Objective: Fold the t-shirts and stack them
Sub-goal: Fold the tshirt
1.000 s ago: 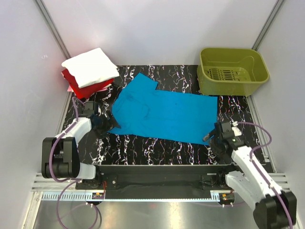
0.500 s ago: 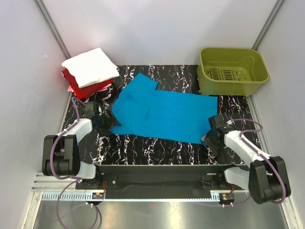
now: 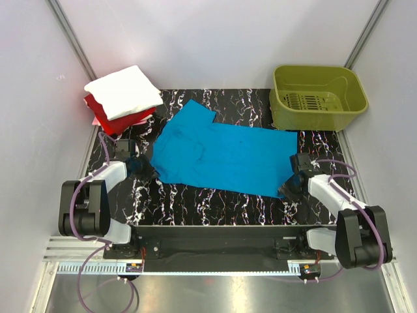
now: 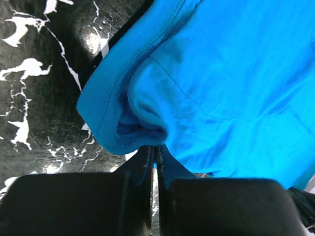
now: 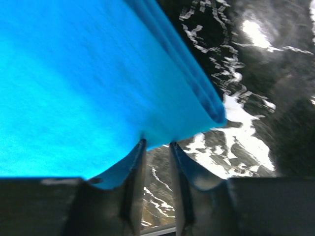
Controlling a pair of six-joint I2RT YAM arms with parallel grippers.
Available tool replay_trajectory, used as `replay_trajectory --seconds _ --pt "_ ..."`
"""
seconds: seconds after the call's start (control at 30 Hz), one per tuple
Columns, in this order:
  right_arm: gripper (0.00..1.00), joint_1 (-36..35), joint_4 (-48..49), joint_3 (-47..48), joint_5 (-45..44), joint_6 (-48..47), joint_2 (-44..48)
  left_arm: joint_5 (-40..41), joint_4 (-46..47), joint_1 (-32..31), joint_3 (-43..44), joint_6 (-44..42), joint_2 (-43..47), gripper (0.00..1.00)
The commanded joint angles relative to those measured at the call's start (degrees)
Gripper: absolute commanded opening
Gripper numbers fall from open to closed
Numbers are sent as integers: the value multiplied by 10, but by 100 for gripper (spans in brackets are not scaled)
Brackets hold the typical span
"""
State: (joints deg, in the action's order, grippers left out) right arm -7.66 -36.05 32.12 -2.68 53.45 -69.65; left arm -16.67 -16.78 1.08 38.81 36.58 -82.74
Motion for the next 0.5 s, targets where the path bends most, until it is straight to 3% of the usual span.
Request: replay_trajectory --seconds 0.0,0.13,0.27,0.47 --pt "30 9 41 -9 18 -16 -28 -18 28 2 -7 -2 7 0" --pt "25 19 51 -7 24 -29 -50 -12 4 9 -17 1 43 0" --pt "0 20 57 -7 44 -35 -50 1 -47 23 -25 0 100 0" --pt "0 24 49 -8 45 -41 -28 -3 -112 30 -50 13 200 0"
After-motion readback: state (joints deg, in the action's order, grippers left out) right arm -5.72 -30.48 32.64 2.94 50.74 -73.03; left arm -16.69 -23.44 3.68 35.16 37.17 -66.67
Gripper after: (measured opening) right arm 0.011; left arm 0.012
